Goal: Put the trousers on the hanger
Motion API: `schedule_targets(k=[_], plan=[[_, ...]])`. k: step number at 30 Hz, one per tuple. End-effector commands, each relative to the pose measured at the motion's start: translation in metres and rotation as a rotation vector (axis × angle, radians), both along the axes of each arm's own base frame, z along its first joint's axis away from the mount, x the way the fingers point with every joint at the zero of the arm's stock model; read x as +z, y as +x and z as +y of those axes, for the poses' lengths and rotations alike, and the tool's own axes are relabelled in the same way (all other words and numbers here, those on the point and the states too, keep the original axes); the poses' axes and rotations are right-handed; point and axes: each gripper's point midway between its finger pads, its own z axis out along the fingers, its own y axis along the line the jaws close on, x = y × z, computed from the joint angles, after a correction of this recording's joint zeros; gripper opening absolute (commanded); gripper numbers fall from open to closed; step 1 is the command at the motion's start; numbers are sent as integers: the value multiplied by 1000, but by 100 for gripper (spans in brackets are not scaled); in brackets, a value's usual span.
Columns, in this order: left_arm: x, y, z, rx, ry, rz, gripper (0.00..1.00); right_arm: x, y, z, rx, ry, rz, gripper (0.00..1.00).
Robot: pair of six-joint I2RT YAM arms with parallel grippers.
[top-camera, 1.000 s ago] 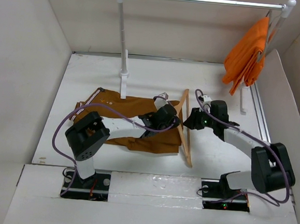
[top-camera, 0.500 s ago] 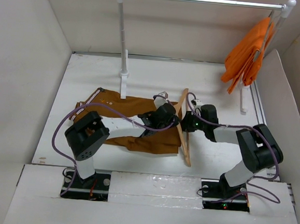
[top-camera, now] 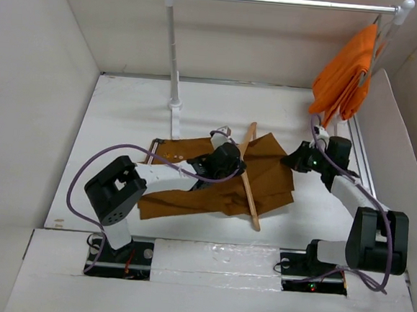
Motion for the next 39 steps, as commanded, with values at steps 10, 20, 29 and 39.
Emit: schedule_targets(k=[10, 20, 29, 39], plan=[[-33, -16, 103, 75, 340, 5, 0, -8, 11, -106, -244, -90, 44, 0], [-19, -24, 120, 10, 413, -52, 0, -7, 47, -120, -293, -81, 14, 0], [9, -25, 85, -79, 411, -133, 0, -17, 55, -110, -241, -107, 37, 0], [54, -7, 61, 26, 255, -147, 0, -33, 30, -80, -189, -122, 74, 11]])
